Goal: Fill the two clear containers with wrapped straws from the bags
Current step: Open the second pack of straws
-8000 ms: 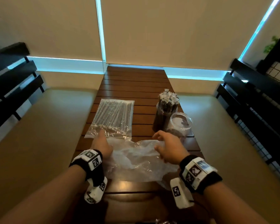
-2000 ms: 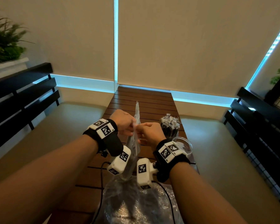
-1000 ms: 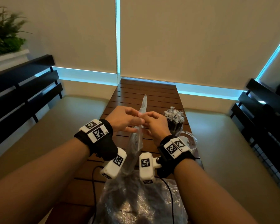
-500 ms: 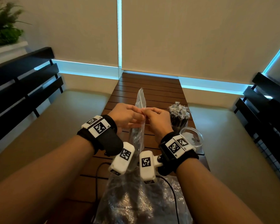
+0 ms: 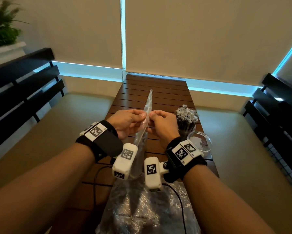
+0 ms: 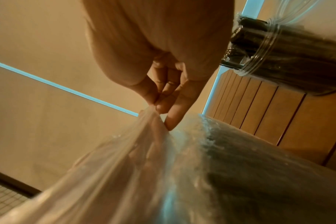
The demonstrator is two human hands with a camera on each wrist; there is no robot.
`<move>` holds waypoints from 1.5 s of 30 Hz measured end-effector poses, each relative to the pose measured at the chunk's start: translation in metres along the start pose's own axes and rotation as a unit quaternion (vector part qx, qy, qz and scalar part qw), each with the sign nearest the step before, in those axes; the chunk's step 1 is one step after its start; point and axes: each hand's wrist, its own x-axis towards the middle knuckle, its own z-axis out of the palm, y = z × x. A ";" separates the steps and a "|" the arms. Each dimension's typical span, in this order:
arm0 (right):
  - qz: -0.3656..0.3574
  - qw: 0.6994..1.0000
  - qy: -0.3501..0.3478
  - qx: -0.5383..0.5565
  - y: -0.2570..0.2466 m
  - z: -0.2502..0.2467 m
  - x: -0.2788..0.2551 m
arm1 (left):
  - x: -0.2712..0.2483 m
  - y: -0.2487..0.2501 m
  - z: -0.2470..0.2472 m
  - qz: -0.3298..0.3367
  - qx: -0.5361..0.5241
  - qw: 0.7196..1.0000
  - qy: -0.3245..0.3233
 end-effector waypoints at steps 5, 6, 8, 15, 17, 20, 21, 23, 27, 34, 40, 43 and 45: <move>0.017 0.999 0.016 0.033 -0.001 -0.002 -0.002 | -0.003 0.006 -0.005 -0.004 0.018 1.000 0.009; 0.015 0.999 0.016 0.032 -0.001 -0.001 -0.003 | -0.004 0.007 -0.005 0.002 0.043 0.999 0.010; 0.007 0.999 0.016 0.027 -0.002 0.000 -0.004 | -0.006 0.008 -0.004 0.020 0.106 0.994 0.008; -0.007 0.999 0.038 -0.003 -0.001 0.004 -0.003 | -0.013 0.012 -0.001 0.024 0.198 0.980 -0.017; -0.006 0.999 0.033 0.002 -0.003 0.004 -0.004 | -0.014 0.013 -0.003 0.021 0.192 0.981 -0.019; -0.002 1.000 0.026 0.009 -0.006 0.004 -0.006 | -0.016 0.013 -0.006 0.010 0.180 0.984 -0.010; -0.001 1.000 0.026 0.009 -0.006 0.004 -0.006 | -0.016 0.012 -0.006 0.005 0.170 0.985 -0.006; 0.000 1.000 0.026 0.008 -0.005 0.005 -0.007 | -0.016 0.010 -0.007 -0.003 0.153 0.988 -0.002; -0.001 1.000 0.029 0.005 -0.004 0.006 -0.006 | -0.017 0.011 -0.008 -0.014 0.142 0.990 -0.006; -0.011 1.000 -0.019 -0.008 -0.003 0.008 -0.013 | -0.013 0.014 -0.003 0.032 0.161 0.986 0.032; -0.022 0.997 0.001 -0.070 -0.003 0.000 -0.015 | -0.011 0.011 -0.003 0.032 0.135 0.988 0.061; -0.051 0.991 0.043 -0.118 -0.006 0.003 -0.014 | -0.008 0.008 0.003 0.078 0.189 0.972 0.114; -0.071 0.985 0.059 -0.148 -0.007 0.007 -0.014 | -0.003 0.007 0.010 0.109 0.267 0.945 0.153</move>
